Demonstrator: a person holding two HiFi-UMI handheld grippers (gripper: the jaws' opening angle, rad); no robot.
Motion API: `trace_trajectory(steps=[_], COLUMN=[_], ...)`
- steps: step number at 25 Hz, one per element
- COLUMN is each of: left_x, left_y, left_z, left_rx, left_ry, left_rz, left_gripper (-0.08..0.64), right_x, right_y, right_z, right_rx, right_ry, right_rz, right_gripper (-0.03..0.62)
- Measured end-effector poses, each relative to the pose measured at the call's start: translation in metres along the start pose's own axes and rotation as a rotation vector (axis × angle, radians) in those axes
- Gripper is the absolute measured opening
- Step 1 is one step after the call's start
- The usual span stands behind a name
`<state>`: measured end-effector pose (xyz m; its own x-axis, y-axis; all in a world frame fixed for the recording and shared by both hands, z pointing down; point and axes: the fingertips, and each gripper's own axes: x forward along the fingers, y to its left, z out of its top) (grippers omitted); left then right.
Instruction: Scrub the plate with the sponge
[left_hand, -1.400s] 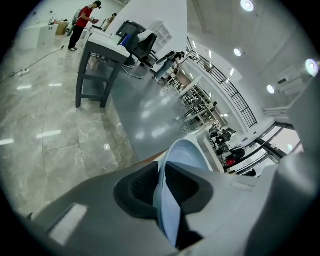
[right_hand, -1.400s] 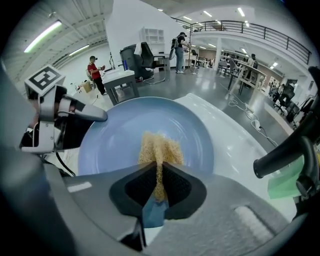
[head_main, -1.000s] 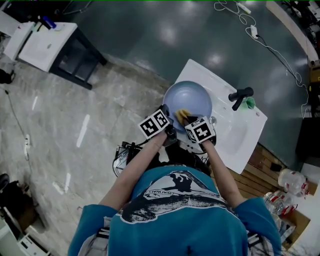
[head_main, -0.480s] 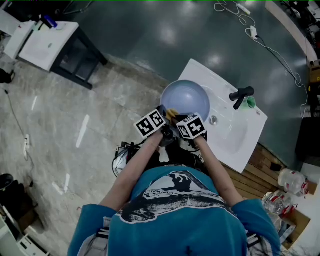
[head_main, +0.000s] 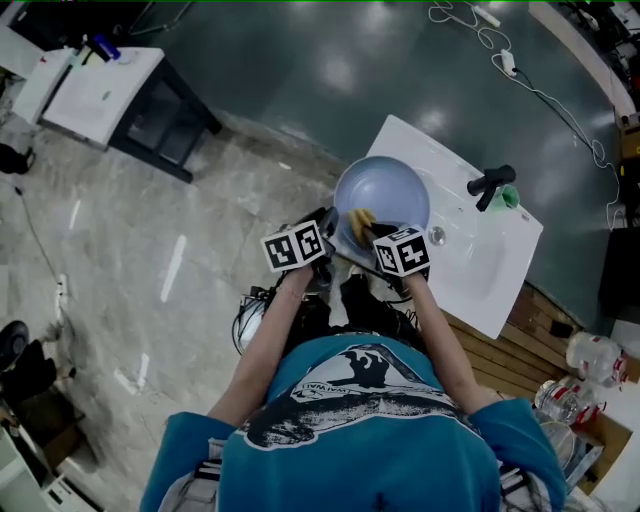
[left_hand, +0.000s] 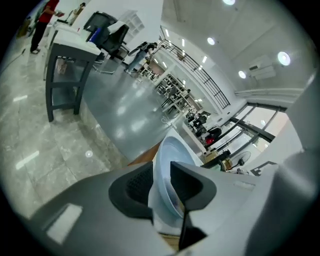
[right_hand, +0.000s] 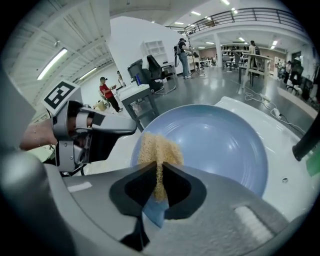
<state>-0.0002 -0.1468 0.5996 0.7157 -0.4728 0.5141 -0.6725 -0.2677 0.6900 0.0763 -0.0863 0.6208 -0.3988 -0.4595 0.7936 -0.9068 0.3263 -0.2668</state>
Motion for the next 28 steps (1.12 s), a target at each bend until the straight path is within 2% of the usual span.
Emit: trace_trajectory(steps=[3,9,18,23,28], left_x=[-0.02,-0.062,-0.128,-0.155,-0.164], left_y=[-0.007,-0.033,-0.06,-0.064,-0.07], left_z=[0.007,0.006,-0.003,-0.018,-0.042], left_rx=[0.085,0.252,0.502,0.612,0.686], left_ry=[-0.012,-0.005,0.004,0.022,0.048], left_rz=[-0.035,-0.14,-0.273,-0.29,-0.309], left_gripper=[0.094,0.094,0.089,0.081,0.08], right_x=[-0.013,-0.049,-0.099,-0.117,-0.129], right_y=[0.0,0.008,0.067,0.096,0.109], right_z=[0.01,0.032,0.031,0.016,-0.008], right_rx=[0.044,0.11,0.204,0.26,0.28], right_ry=[-0.066,-0.216,-0.413,-0.465,-0.461], right_rz=[-0.027,-0.065,-0.069,-0.079,-0.101], right_gripper=[0.034,0.034,0.034,0.034,0.034])
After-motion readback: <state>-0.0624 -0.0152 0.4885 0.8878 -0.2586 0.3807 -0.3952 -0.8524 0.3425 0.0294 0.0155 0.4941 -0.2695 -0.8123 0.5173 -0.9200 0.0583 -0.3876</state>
